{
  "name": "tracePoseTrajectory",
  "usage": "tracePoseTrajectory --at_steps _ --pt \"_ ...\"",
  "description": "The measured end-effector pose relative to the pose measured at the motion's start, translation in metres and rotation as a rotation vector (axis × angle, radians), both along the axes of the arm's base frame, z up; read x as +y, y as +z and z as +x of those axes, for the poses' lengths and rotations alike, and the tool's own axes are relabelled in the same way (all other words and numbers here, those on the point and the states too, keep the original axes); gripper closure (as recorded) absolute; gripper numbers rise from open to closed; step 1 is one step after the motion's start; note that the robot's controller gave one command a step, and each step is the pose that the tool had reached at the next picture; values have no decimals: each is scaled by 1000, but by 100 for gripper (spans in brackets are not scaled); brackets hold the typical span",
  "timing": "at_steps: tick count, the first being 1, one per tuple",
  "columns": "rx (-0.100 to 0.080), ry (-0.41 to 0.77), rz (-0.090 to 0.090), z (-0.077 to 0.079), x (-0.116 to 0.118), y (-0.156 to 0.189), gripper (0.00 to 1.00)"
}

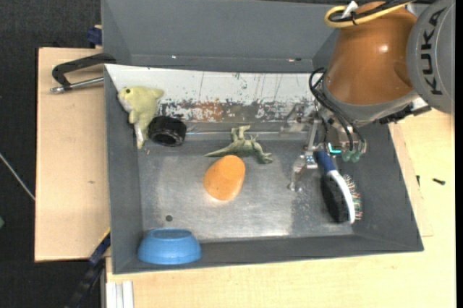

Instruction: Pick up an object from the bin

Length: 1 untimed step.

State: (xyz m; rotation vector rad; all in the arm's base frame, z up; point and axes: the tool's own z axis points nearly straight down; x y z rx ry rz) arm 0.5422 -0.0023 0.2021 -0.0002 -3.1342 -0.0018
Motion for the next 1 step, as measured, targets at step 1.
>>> tracePoseTrajectory --at_steps 1 --pt "-18 -114 0 53 51 -129 0"
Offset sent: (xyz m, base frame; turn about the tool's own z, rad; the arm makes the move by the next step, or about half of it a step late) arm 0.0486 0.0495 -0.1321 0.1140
